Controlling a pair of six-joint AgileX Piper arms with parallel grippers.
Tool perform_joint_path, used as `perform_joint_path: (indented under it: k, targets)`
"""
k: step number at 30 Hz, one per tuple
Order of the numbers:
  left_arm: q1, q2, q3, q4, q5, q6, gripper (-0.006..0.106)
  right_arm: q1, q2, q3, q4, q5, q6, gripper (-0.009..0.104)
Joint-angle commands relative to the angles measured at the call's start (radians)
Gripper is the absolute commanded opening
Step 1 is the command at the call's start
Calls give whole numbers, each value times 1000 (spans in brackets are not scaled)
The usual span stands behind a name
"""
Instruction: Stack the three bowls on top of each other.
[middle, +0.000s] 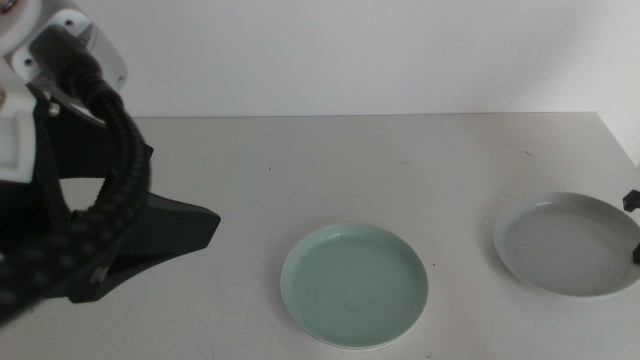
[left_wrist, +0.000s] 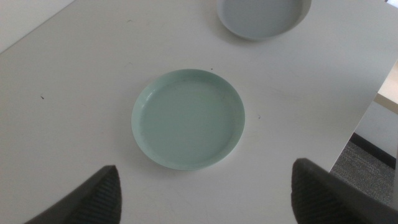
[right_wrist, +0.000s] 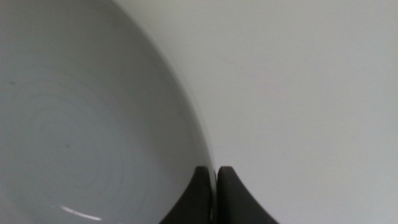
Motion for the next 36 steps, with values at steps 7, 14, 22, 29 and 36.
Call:
perform_joint_path:
  k: [7,14,22,29,36]
  targets:
    - [-5,-6,-30,-27,-48,-3,105,44,-238,-35,285,45,-80,0]
    - [-5,-6,-30,-27,-48,-3,105,220,-266,-123,268,120,-42,1]
    - [-5,-6,-30,-25,-48,-3,105,492,-266,-136,145,-3,81,1]
    - [-5,-6,-30,-24,-48,-3,105,648,-242,-136,108,-52,116,1]
    - [-5,-6,-30,-23,-48,-3,105,717,-164,-136,100,-79,130,1]
